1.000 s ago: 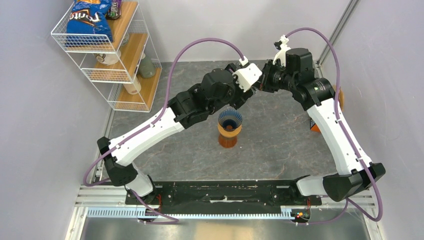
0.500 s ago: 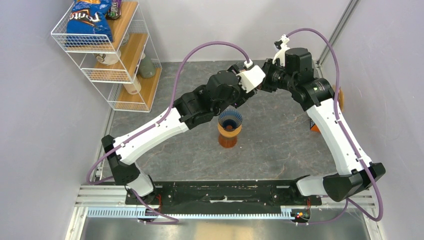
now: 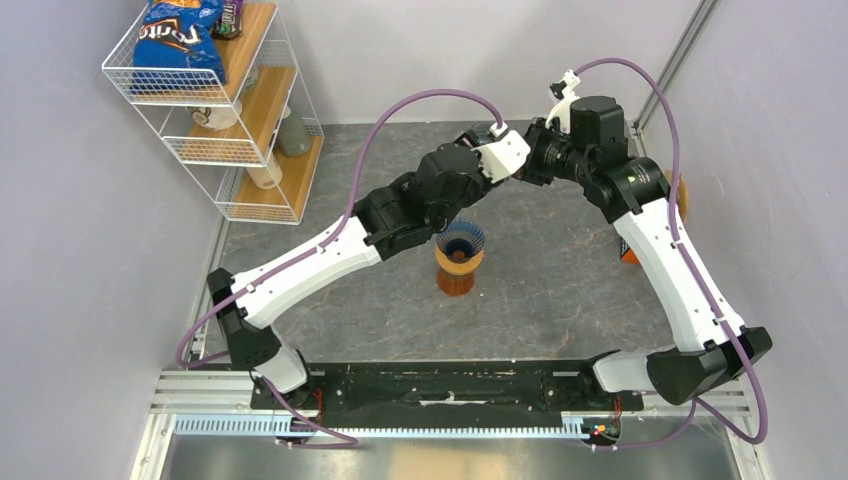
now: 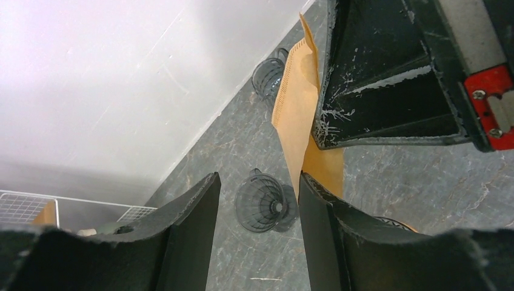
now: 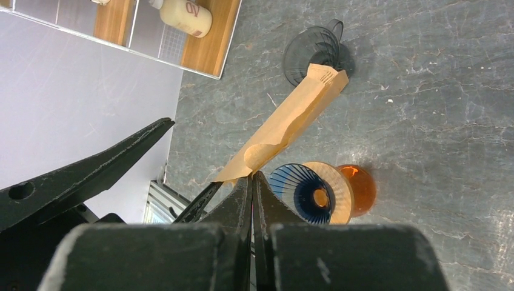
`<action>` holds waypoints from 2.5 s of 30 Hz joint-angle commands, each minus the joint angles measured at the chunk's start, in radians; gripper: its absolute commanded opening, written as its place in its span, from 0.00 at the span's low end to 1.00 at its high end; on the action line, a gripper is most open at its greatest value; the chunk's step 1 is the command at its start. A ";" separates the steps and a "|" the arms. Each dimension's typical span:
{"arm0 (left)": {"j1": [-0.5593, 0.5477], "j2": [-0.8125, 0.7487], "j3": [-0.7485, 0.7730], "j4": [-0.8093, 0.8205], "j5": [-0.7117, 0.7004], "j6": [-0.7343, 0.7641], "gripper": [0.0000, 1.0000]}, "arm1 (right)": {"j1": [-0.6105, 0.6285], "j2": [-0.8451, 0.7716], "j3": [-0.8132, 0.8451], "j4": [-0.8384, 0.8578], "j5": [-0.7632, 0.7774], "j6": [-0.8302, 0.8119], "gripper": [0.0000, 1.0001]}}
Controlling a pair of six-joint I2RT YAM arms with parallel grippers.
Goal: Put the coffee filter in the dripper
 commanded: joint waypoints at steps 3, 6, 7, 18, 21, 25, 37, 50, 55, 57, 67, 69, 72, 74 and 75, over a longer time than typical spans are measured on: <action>-0.008 0.008 -0.012 0.057 -0.027 0.040 0.58 | 0.009 -0.019 0.006 0.038 -0.028 0.033 0.00; -0.010 0.016 -0.005 0.057 -0.023 0.041 0.58 | 0.016 -0.013 0.013 0.045 -0.041 0.038 0.00; -0.010 0.018 -0.004 0.056 -0.022 0.041 0.59 | 0.018 -0.013 0.015 0.046 -0.042 0.038 0.00; -0.010 0.006 0.022 0.019 -0.031 -0.046 0.02 | 0.024 -0.018 -0.001 0.032 0.027 -0.002 0.00; -0.010 0.012 0.049 0.007 -0.037 -0.101 0.02 | 0.031 -0.003 0.002 0.039 0.059 -0.005 0.08; -0.010 0.015 0.067 0.012 -0.067 -0.144 0.02 | 0.039 0.022 0.027 0.055 0.069 -0.002 0.34; -0.010 0.019 0.112 -0.013 -0.083 -0.237 0.02 | 0.047 0.059 0.044 0.072 0.096 -0.009 0.13; 0.186 -0.388 -0.064 -0.111 0.640 -0.178 0.96 | -0.016 -0.071 -0.092 0.083 -0.215 -0.197 0.00; 0.213 -0.493 -0.110 -0.321 0.792 0.052 0.93 | -0.030 -0.070 -0.104 0.206 -0.568 -0.141 0.00; 0.214 -0.524 -0.164 -0.349 0.793 0.131 0.93 | -0.029 -0.066 -0.110 0.274 -0.695 -0.106 0.00; 0.210 -0.459 -0.184 -0.351 0.718 0.317 0.91 | 0.023 -0.057 -0.054 0.135 -0.821 -0.228 0.00; 0.206 -0.440 -0.163 -0.373 0.754 0.326 0.91 | 0.042 -0.051 -0.039 0.074 -0.806 -0.275 0.00; 0.187 -0.428 -0.155 -0.373 0.797 0.325 0.89 | 0.063 -0.047 -0.038 0.044 -0.787 -0.296 0.00; 0.179 -0.422 -0.150 -0.374 0.833 0.321 0.88 | 0.077 -0.045 -0.038 0.023 -0.777 -0.319 0.00; 0.175 -0.422 -0.150 -0.374 0.851 0.319 0.87 | 0.084 -0.046 -0.038 0.013 -0.764 -0.330 0.00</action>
